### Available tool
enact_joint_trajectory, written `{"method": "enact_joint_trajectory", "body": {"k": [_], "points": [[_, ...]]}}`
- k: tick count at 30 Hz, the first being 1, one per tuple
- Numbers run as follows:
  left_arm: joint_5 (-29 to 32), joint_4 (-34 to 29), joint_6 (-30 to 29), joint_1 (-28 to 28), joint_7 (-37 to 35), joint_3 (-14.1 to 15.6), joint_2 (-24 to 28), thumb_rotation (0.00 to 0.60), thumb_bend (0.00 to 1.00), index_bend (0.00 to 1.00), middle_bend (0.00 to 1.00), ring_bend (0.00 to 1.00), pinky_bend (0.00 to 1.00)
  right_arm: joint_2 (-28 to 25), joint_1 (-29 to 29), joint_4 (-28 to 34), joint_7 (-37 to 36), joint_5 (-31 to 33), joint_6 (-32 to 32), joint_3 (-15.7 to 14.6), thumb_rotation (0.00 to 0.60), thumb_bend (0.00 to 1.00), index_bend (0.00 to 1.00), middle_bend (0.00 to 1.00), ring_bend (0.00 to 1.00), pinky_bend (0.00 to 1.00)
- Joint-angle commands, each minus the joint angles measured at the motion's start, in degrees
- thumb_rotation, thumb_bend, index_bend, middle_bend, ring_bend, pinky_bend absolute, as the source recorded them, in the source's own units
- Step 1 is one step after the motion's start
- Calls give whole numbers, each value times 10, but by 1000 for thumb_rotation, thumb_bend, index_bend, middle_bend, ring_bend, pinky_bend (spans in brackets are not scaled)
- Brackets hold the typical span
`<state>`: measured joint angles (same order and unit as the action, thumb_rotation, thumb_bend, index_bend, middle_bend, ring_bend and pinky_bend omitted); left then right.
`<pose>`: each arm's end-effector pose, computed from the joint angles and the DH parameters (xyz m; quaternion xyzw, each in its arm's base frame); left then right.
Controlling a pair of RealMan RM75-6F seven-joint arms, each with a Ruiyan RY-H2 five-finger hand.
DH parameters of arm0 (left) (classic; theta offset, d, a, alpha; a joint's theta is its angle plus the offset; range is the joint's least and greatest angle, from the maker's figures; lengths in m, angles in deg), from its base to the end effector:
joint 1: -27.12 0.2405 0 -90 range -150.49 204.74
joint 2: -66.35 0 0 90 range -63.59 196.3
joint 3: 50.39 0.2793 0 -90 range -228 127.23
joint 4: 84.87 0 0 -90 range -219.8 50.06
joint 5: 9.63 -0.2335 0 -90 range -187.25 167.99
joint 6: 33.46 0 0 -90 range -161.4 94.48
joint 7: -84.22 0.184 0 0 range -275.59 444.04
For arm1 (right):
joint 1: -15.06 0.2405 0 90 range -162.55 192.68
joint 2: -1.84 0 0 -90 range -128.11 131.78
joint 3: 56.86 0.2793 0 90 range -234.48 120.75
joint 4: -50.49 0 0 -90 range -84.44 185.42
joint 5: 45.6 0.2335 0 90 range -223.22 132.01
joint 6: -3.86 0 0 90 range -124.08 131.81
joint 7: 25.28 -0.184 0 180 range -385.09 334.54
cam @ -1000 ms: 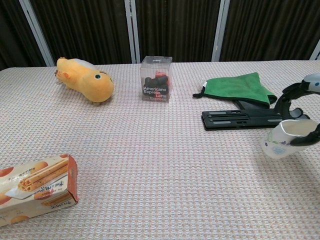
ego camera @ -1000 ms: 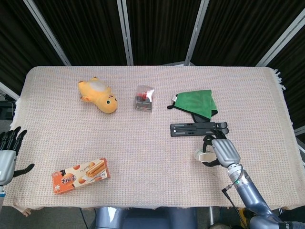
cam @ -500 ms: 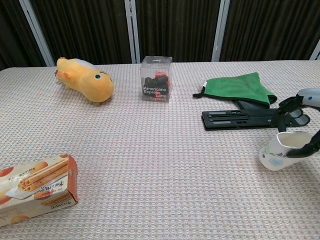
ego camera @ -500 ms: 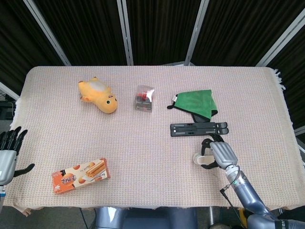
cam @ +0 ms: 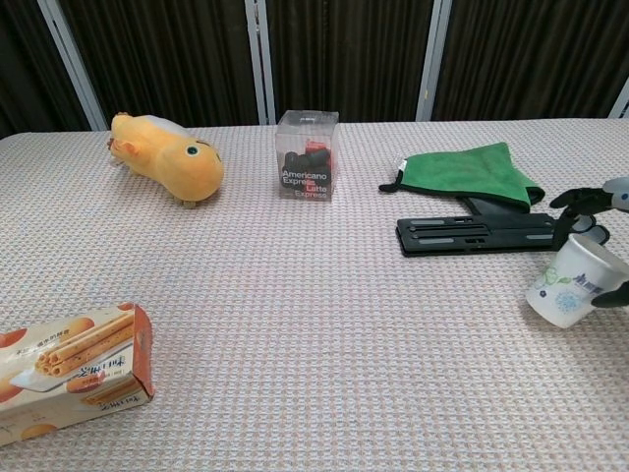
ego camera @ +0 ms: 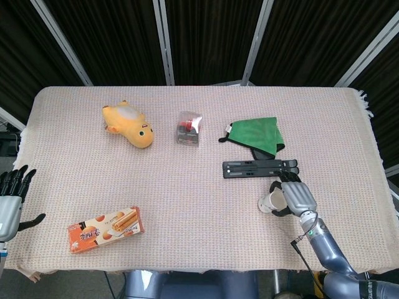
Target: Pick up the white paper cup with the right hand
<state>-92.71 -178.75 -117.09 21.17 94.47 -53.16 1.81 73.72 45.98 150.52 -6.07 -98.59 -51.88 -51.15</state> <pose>-0.3401 0.2301 0.1407 -0.6164 -0.3578 -0.3349 0.6163 -0.2626 -0.3385 0.0196 0.6747 -0.5057 0.2720 0.4637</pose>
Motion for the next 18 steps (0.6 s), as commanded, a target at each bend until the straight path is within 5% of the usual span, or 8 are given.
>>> {"method": "enact_joint_trajectory", "body": {"k": [1, 7, 18], "points": [[0, 0, 0, 0, 0, 0, 0, 600, 0, 0, 0, 0, 0, -4, 5, -3, 21, 26, -8, -2, 600, 182, 252, 8, 0, 0], [1, -1, 0, 0, 1, 0, 0, 600, 0, 0, 0, 0, 0, 1, 5, -10, 55, 37, -42, -4, 600, 179, 132, 0, 0, 0], [0, -1, 2, -1, -2, 0, 1, 600, 0, 0, 0, 0, 0, 32, -4, -32, 104, -36, -95, -28, 600, 149, 171, 0, 0, 0]]}}
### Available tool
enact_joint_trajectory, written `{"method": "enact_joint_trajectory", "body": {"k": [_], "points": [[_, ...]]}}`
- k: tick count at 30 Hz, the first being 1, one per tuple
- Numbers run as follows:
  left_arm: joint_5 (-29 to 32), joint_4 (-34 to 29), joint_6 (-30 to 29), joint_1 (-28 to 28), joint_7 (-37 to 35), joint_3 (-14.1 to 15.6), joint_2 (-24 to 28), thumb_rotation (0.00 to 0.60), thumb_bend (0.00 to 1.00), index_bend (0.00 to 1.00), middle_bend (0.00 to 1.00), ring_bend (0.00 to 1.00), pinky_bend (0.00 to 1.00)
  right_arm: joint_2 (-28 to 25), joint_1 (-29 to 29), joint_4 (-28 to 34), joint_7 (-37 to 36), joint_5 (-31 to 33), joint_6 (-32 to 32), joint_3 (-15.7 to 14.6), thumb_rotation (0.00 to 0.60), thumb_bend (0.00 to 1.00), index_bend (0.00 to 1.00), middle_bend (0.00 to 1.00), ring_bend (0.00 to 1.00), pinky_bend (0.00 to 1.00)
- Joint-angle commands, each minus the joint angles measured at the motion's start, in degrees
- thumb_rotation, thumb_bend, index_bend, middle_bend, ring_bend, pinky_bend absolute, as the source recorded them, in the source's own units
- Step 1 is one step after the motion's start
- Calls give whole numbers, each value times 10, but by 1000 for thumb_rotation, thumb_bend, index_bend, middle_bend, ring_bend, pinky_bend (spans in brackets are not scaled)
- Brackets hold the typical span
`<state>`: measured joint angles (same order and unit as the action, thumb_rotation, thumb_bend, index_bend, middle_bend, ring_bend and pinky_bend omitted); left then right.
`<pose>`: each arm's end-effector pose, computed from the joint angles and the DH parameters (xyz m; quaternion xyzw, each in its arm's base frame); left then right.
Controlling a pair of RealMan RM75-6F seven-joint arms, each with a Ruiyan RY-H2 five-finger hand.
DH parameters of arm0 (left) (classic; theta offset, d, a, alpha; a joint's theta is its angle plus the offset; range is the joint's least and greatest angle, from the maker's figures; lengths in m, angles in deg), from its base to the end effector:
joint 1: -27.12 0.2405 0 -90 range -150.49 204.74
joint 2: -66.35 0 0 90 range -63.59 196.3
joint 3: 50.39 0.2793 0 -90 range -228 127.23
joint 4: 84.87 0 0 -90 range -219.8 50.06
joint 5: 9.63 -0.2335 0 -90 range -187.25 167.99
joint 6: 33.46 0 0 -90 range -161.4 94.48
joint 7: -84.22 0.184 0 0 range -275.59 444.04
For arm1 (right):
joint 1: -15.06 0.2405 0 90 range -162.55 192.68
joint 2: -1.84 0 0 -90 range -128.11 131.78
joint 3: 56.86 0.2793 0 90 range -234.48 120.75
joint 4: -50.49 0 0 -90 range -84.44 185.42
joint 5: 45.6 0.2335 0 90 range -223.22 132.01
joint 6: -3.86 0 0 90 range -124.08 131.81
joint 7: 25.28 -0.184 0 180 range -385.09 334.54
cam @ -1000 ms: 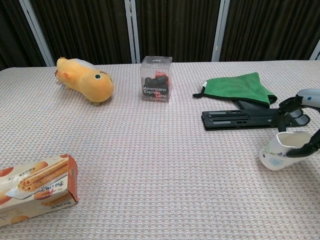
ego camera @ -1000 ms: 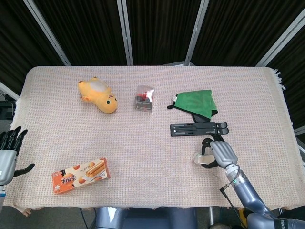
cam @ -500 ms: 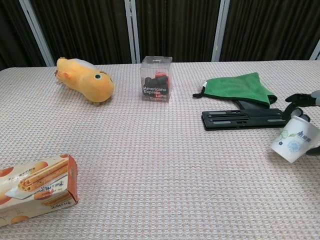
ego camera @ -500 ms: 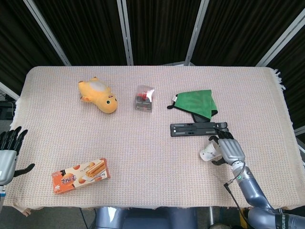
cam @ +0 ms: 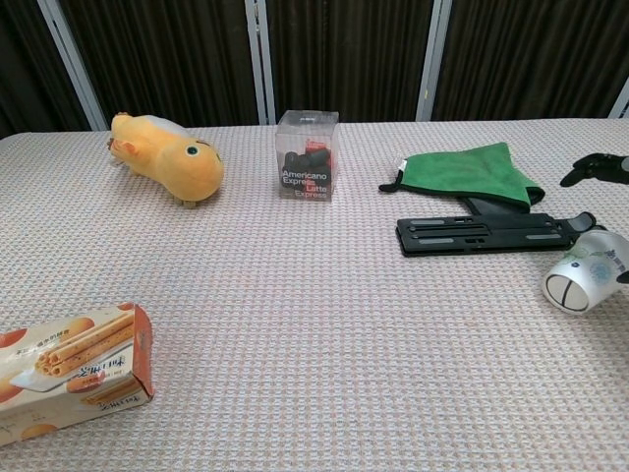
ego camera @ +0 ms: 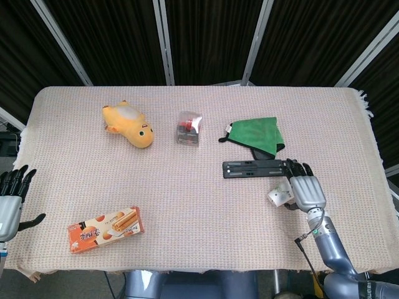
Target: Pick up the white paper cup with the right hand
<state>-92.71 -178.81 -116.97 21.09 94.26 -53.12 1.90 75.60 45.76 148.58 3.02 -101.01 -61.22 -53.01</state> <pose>-0.3399 0.2304 0.1407 -0.6167 -0.3591 -0.3355 0.6150 -0.2657 -0.3423 0.0337 0.6908 -0.4125 0.2606 0.5335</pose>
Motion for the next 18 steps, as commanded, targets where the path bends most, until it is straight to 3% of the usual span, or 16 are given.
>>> {"method": "enact_joint_trajectory", "body": {"k": [1, 18], "points": [[1, 0, 1, 0, 0, 0, 0, 600, 0, 0, 0, 0, 0, 16, -2, -17, 16, -16, -3, -10, 600, 146, 180, 0, 0, 0], [4, -4, 3, -2, 3, -1, 1, 600, 0, 0, 0, 0, 0, 57, -4, -78, 38, -21, 11, -16, 600, 143, 334, 74, 0, 0]]}}
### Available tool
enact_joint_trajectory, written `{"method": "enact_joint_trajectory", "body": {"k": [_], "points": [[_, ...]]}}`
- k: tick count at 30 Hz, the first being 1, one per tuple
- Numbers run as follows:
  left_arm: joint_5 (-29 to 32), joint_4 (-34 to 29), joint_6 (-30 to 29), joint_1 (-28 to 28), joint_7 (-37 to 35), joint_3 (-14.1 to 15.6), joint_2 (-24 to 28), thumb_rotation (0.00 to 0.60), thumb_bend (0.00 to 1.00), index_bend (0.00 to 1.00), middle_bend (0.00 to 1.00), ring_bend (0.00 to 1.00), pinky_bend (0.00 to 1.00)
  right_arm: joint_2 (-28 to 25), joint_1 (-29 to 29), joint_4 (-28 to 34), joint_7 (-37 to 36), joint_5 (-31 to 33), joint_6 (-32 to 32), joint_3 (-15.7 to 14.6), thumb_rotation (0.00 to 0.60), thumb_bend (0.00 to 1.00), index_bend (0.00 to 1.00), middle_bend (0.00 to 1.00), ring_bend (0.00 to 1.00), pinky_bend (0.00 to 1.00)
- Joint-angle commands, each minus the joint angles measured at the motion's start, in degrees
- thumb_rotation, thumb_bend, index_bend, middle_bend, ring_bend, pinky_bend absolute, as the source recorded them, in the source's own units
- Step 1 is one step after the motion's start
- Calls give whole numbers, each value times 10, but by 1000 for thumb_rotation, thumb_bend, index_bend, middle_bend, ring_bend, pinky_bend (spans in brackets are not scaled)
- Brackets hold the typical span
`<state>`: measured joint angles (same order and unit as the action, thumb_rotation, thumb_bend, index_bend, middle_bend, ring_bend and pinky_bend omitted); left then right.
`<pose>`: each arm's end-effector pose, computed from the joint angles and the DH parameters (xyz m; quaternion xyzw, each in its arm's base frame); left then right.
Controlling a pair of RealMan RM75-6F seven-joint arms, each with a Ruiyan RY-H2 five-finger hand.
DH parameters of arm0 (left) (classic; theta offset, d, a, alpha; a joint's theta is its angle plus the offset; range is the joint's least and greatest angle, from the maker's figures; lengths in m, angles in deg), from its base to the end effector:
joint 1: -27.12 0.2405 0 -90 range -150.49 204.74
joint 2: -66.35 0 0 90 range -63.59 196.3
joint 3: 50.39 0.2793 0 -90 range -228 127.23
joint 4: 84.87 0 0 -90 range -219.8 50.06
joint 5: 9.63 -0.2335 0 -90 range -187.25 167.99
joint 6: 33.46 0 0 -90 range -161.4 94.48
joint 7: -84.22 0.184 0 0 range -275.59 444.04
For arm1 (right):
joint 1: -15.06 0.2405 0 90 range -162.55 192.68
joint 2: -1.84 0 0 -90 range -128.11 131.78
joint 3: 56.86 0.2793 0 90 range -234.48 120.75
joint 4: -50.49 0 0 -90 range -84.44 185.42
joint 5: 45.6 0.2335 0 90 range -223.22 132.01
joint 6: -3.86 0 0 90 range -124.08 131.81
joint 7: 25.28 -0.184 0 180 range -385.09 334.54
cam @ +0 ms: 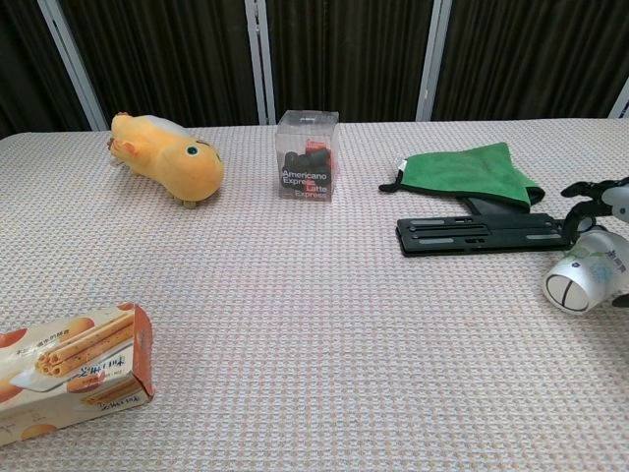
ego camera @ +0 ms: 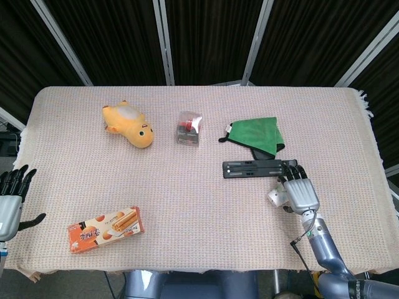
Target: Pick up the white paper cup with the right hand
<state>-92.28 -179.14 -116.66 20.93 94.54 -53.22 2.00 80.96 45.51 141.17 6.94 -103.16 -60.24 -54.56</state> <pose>-0.3396 0.2316 0.1406 -0.6163 -0.3609 -0.3337 0.6153 -0.2816 -0.3421 0.0058 0.7200 -0.3724 0.2256 0.5404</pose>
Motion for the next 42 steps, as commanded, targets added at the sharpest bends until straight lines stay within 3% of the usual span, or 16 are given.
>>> {"method": "enact_joint_trajectory", "body": {"k": [1, 12, 24, 25, 32, 37, 42], "points": [[0, -1, 0, 0, 1, 0, 0, 600, 0, 0, 0, 0, 0, 6, -2, -6, -3, -2, 1, 0, 600, 143, 339, 78, 0, 0], [1, -1, 0, 0, 1, 0, 0, 600, 0, 0, 0, 0, 0, 21, -9, -13, -14, -18, -5, 6, 600, 150, 450, 151, 0, 0], [1, -1, 1, -1, -1, 0, 1, 600, 0, 0, 0, 0, 0, 11, -18, 21, -61, -17, -12, 34, 600, 155, 472, 154, 0, 0], [1, -1, 1, -1, 0, 0, 1, 600, 0, 0, 0, 0, 0, 5, -26, 55, -118, 8, -10, 62, 600, 155, 471, 154, 0, 0], [0, -1, 0, -1, 1, 0, 0, 600, 0, 0, 0, 0, 0, -51, -32, 152, -279, 148, 84, 135, 600, 155, 472, 154, 0, 0], [1, -1, 0, -1, 1, 1, 0, 600, 0, 0, 0, 0, 0, -66, -24, 166, -340, 225, 139, 157, 600, 154, 477, 154, 0, 0], [1, -1, 0, -1, 1, 1, 0, 600, 0, 0, 0, 0, 0, -59, -16, 153, -349, 240, 143, 152, 600, 154, 507, 154, 0, 0]]}}
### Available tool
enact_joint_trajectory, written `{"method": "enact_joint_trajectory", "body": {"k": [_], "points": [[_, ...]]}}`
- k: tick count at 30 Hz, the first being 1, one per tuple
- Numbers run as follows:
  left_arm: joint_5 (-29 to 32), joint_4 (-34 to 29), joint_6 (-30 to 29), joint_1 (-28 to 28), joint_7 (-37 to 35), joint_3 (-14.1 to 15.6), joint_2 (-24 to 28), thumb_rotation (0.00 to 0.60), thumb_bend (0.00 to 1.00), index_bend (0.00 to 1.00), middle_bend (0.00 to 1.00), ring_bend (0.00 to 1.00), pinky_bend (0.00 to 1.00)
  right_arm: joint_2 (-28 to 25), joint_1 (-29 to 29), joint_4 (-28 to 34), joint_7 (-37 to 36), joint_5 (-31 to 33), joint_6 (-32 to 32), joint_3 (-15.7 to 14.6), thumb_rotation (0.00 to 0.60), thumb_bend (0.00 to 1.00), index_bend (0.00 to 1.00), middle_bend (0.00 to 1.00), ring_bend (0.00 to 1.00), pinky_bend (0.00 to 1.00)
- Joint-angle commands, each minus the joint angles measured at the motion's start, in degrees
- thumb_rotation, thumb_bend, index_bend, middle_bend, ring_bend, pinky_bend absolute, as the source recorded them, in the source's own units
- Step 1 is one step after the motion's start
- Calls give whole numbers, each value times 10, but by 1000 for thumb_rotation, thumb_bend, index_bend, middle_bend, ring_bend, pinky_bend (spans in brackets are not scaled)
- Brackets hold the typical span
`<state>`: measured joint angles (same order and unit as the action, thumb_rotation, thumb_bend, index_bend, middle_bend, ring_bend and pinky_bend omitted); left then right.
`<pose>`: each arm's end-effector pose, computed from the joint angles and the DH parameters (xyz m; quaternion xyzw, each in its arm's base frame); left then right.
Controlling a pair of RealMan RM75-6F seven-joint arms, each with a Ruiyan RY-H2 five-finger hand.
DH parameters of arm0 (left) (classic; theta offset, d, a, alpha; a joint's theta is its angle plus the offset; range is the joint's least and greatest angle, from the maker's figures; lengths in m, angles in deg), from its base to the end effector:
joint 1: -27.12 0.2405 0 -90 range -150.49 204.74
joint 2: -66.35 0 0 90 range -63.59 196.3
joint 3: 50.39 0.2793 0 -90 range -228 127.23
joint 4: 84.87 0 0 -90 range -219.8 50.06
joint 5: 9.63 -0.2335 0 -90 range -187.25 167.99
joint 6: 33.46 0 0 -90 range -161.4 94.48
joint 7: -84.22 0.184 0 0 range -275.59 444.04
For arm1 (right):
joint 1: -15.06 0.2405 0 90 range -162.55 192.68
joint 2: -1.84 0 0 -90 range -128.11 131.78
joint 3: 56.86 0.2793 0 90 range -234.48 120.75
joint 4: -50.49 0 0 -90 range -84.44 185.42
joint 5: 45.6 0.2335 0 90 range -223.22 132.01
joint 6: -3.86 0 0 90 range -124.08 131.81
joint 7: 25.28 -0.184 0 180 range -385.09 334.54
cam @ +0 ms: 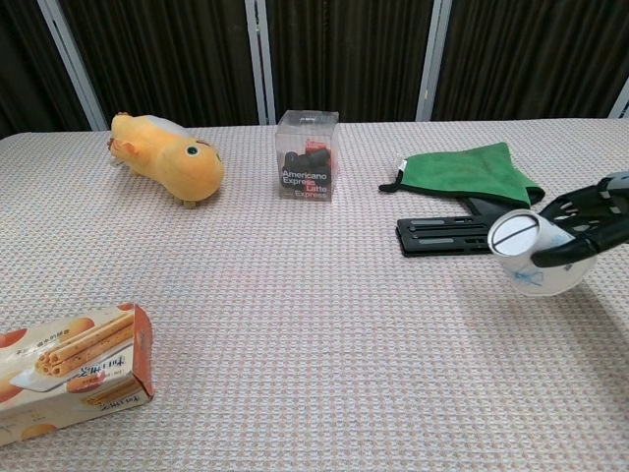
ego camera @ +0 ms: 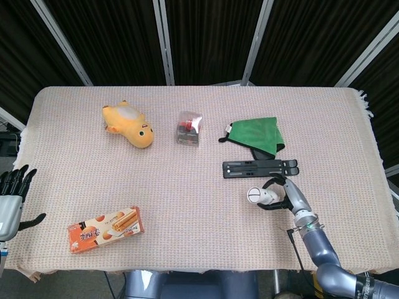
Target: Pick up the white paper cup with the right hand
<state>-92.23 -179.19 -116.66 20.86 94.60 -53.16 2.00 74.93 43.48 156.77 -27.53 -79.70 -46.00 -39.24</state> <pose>-0.3394 0.2317 0.1403 -0.6165 -0.3609 -0.3335 0.6151 -0.2411 -0.3435 0.0104 0.4226 -0.7485 0.3716 0.3508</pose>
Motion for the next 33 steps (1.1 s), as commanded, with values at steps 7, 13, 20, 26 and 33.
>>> {"method": "enact_joint_trajectory", "body": {"k": [7, 13, 20, 26, 33], "points": [[0, 0, 0, 0, -1, 0, 0, 600, 0, 0, 0, 0, 0, 13, 7, -16, -8, 7, -6, -15, 600, 154, 507, 154, 0, 0], [-1, 1, 0, 0, -1, 0, 0, 600, 0, 0, 0, 0, 0, 23, 7, -29, -8, 3, -14, -27, 600, 154, 502, 154, 0, 0], [0, 0, 0, 0, -1, 0, 0, 600, 0, 0, 0, 0, 0, 24, 9, -40, 2, 2, -18, -37, 600, 155, 473, 112, 0, 0], [-1, 0, 0, 0, -2, 1, 1, 600, 0, 0, 0, 0, 0, 22, 13, -46, 15, 21, -19, -47, 600, 153, 473, 61, 0, 0], [-1, 0, 1, 0, -3, 1, 1, 600, 0, 0, 0, 0, 0, 12, 13, -43, 35, 32, -42, -56, 600, 155, 378, 18, 0, 0]]}}
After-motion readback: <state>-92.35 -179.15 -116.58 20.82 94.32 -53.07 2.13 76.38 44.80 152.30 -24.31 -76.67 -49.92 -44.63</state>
